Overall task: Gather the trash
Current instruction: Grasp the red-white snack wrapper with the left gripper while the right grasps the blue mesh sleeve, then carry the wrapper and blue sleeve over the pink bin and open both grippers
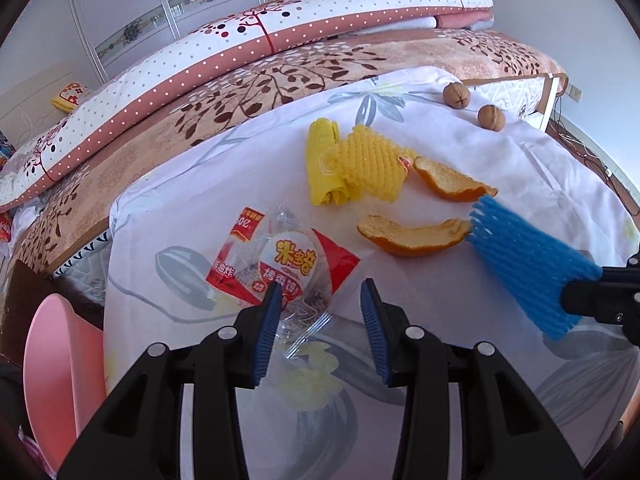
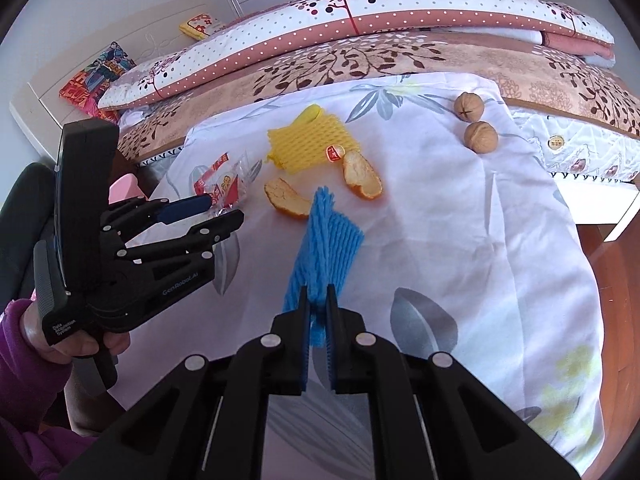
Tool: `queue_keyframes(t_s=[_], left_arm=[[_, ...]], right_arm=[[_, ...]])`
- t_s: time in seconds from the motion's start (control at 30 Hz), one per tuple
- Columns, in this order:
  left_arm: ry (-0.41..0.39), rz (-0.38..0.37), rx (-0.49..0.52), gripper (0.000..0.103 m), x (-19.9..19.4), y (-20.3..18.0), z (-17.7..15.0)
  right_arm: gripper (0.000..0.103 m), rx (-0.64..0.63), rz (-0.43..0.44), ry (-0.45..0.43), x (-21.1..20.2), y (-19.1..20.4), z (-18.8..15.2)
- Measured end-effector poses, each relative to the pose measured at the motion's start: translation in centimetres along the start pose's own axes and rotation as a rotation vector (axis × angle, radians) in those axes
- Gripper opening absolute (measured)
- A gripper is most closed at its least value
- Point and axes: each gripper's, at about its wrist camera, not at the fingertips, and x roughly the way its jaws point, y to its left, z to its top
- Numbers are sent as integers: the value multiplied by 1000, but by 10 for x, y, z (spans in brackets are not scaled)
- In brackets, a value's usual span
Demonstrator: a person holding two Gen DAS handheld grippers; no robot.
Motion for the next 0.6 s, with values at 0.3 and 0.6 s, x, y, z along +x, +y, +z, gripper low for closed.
queue_keyframes(t_s=[0.3,0.6], left_arm=[[-55,-56,-151,17,-13,31,-1],[-147,-179,-344,16,-62,73,-13]], right_arm=[[6,-4,35,-19,-4,7,6],[6,-22,101,-54,-14,28,20]])
